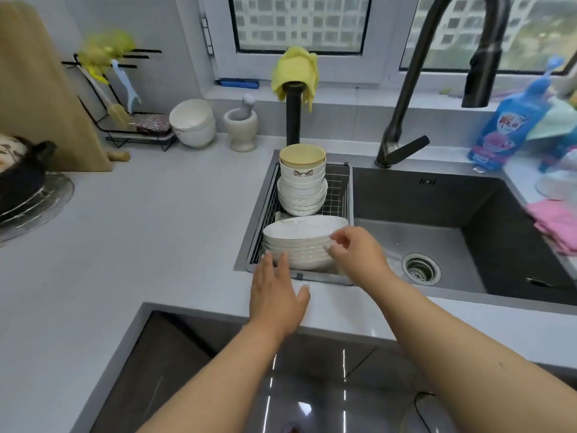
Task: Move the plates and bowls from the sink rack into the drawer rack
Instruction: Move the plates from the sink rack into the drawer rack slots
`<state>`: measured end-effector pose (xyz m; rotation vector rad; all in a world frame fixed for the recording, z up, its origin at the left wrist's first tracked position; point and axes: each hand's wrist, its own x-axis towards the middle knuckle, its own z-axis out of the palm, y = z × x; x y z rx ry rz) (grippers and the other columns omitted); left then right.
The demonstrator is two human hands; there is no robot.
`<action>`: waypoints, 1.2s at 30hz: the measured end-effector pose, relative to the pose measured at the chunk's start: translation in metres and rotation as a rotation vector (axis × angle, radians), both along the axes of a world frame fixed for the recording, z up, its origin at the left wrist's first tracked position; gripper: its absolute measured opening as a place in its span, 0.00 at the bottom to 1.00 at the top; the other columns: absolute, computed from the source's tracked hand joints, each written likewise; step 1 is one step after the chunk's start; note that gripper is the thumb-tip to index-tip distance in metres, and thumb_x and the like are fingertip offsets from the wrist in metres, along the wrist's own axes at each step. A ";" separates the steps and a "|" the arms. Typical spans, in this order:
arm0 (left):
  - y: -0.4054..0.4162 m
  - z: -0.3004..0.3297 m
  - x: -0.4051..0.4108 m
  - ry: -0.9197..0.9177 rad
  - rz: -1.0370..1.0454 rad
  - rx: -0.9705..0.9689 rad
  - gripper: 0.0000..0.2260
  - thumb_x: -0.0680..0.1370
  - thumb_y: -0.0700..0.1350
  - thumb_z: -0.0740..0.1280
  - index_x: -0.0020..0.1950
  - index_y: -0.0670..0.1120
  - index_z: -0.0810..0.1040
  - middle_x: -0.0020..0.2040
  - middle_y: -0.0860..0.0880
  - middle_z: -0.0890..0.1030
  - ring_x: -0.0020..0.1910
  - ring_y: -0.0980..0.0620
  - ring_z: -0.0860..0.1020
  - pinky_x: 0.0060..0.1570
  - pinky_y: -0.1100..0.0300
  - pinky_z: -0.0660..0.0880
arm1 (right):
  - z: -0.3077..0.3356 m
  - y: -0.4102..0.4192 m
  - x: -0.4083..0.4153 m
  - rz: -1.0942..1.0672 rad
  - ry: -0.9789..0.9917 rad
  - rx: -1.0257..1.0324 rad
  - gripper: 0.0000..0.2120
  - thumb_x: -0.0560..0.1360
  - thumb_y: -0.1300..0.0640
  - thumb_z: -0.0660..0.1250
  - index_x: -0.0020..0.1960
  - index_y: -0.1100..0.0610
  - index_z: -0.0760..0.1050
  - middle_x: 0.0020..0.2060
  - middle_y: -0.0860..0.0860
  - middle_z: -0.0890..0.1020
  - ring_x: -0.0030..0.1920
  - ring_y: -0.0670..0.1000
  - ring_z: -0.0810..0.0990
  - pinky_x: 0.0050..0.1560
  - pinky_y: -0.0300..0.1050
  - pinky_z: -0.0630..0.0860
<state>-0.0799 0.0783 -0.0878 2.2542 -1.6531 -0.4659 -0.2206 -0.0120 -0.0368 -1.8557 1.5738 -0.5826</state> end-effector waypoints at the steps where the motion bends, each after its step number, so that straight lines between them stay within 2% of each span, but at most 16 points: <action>1: -0.008 -0.003 0.002 -0.019 -0.016 0.005 0.36 0.79 0.61 0.56 0.78 0.48 0.40 0.78 0.41 0.41 0.77 0.44 0.41 0.76 0.51 0.42 | -0.003 -0.009 0.006 0.018 0.048 -0.029 0.14 0.73 0.50 0.69 0.57 0.53 0.77 0.54 0.49 0.78 0.57 0.50 0.75 0.52 0.40 0.69; 3: -0.020 -0.011 0.005 -0.062 -0.039 0.022 0.39 0.78 0.64 0.53 0.77 0.48 0.34 0.77 0.39 0.38 0.77 0.43 0.39 0.75 0.50 0.40 | -0.009 -0.024 0.017 0.069 0.138 -0.056 0.18 0.72 0.50 0.70 0.61 0.53 0.76 0.60 0.49 0.75 0.65 0.51 0.69 0.61 0.43 0.66; 5: -0.026 -0.018 0.007 -0.110 -0.050 0.035 0.41 0.77 0.67 0.51 0.75 0.47 0.29 0.77 0.38 0.37 0.77 0.42 0.39 0.75 0.50 0.39 | -0.016 -0.035 0.024 0.135 0.208 -0.042 0.20 0.72 0.47 0.70 0.61 0.52 0.76 0.62 0.50 0.74 0.67 0.52 0.66 0.66 0.46 0.66; 7: -0.027 -0.020 0.008 -0.127 -0.049 0.043 0.42 0.77 0.68 0.49 0.74 0.47 0.27 0.77 0.37 0.37 0.77 0.42 0.39 0.75 0.51 0.39 | -0.021 -0.044 0.028 0.173 0.263 -0.004 0.16 0.70 0.44 0.71 0.54 0.51 0.81 0.57 0.50 0.78 0.64 0.53 0.70 0.63 0.48 0.70; 9: -0.027 -0.019 0.008 -0.127 -0.048 0.039 0.42 0.77 0.68 0.49 0.73 0.46 0.26 0.77 0.37 0.37 0.77 0.42 0.39 0.75 0.51 0.39 | -0.019 -0.050 0.031 0.196 0.300 0.044 0.14 0.69 0.42 0.71 0.45 0.51 0.83 0.47 0.49 0.81 0.54 0.52 0.76 0.54 0.47 0.75; 12: -0.027 -0.018 0.008 -0.134 -0.056 0.031 0.42 0.77 0.68 0.48 0.73 0.45 0.26 0.77 0.37 0.37 0.77 0.42 0.39 0.74 0.51 0.39 | -0.012 -0.054 0.033 0.202 0.308 0.126 0.11 0.70 0.42 0.72 0.42 0.50 0.83 0.39 0.48 0.82 0.43 0.48 0.77 0.43 0.41 0.73; 14: -0.027 -0.019 0.009 -0.142 -0.059 0.036 0.42 0.75 0.69 0.44 0.73 0.44 0.25 0.77 0.37 0.38 0.77 0.42 0.39 0.73 0.51 0.38 | -0.008 -0.056 0.034 0.211 0.298 0.168 0.11 0.70 0.43 0.72 0.42 0.51 0.83 0.38 0.49 0.83 0.40 0.47 0.77 0.42 0.41 0.73; 17: -0.026 -0.021 0.009 -0.146 -0.058 0.038 0.43 0.70 0.69 0.37 0.73 0.44 0.26 0.77 0.37 0.39 0.77 0.42 0.40 0.73 0.51 0.38 | -0.004 -0.059 0.038 0.244 0.305 0.168 0.13 0.71 0.43 0.71 0.43 0.54 0.82 0.40 0.52 0.84 0.40 0.50 0.78 0.43 0.43 0.75; 21: -0.027 -0.022 0.010 -0.134 -0.060 0.024 0.44 0.69 0.69 0.37 0.73 0.41 0.28 0.77 0.37 0.40 0.77 0.41 0.41 0.72 0.51 0.38 | 0.000 -0.060 0.044 0.252 0.366 0.080 0.14 0.73 0.43 0.68 0.42 0.53 0.81 0.37 0.52 0.82 0.39 0.52 0.77 0.38 0.44 0.72; 25: -0.027 -0.021 0.010 -0.141 -0.057 0.016 0.42 0.71 0.68 0.39 0.74 0.43 0.29 0.78 0.38 0.41 0.77 0.42 0.41 0.70 0.52 0.36 | 0.004 -0.059 0.052 0.263 0.312 -0.060 0.17 0.76 0.45 0.64 0.43 0.60 0.78 0.37 0.54 0.79 0.40 0.52 0.72 0.37 0.44 0.65; 28: -0.027 -0.021 0.010 -0.138 -0.060 0.024 0.42 0.73 0.68 0.42 0.75 0.44 0.30 0.78 0.38 0.41 0.77 0.42 0.41 0.72 0.52 0.37 | 0.005 -0.062 0.054 0.253 0.254 -0.069 0.13 0.75 0.49 0.68 0.44 0.60 0.79 0.36 0.52 0.77 0.41 0.52 0.72 0.39 0.44 0.66; 31: -0.028 -0.021 0.009 -0.129 -0.050 0.019 0.42 0.73 0.68 0.42 0.76 0.44 0.32 0.78 0.38 0.42 0.77 0.42 0.42 0.73 0.51 0.40 | 0.002 -0.063 0.052 0.260 0.323 -0.050 0.07 0.72 0.55 0.71 0.47 0.57 0.80 0.40 0.51 0.76 0.47 0.52 0.75 0.42 0.42 0.67; 34: -0.027 -0.020 0.009 -0.119 -0.040 0.025 0.43 0.71 0.69 0.41 0.76 0.44 0.33 0.78 0.38 0.43 0.77 0.42 0.43 0.74 0.50 0.41 | 0.006 -0.063 0.050 0.221 0.286 -0.094 0.08 0.72 0.56 0.71 0.49 0.58 0.80 0.42 0.51 0.75 0.47 0.50 0.72 0.43 0.41 0.64; 36: -0.027 -0.020 0.008 -0.116 -0.037 0.032 0.42 0.74 0.69 0.44 0.76 0.44 0.33 0.78 0.39 0.42 0.77 0.42 0.42 0.74 0.50 0.41 | 0.014 -0.063 0.049 0.189 0.252 -0.114 0.09 0.72 0.55 0.72 0.50 0.57 0.79 0.43 0.51 0.75 0.46 0.50 0.72 0.44 0.40 0.64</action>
